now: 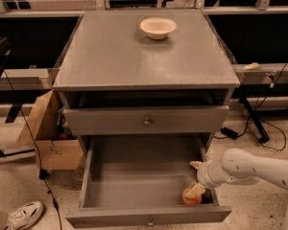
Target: Pick orange from middle drawer and place on counter
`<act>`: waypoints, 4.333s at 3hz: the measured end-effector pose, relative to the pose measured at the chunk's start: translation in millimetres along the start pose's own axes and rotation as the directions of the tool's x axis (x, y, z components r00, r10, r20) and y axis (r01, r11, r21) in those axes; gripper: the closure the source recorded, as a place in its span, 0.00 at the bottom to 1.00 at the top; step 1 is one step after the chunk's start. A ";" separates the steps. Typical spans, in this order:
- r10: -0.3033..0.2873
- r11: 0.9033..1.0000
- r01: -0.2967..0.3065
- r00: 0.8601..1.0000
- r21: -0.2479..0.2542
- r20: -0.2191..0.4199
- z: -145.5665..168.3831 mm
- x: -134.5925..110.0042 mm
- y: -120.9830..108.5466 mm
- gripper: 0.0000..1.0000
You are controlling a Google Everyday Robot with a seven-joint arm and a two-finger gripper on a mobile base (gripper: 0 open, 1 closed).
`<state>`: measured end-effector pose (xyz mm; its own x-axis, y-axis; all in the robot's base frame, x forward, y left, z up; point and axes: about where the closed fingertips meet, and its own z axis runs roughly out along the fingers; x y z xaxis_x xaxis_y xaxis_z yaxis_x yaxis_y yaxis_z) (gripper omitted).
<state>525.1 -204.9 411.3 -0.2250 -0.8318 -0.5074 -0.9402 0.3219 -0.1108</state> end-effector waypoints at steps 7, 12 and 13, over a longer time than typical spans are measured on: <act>0.002 0.996 -0.012 0.994 -0.093 -0.106 26.2 28.5 37.2 0.42; -0.069 0.994 0.079 0.989 -0.072 0.129 -80.2 -63.3 -5.0 1.00; -0.145 0.987 0.156 0.962 -0.032 0.230 -150.7 -102.0 -25.8 1.00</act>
Offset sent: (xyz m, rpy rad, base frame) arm -0.0135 -0.0171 -0.0196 -0.0703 0.0428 0.0027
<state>533.8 -196.4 594.7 -0.0219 -0.7431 -0.6688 -0.9715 0.1738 -0.1614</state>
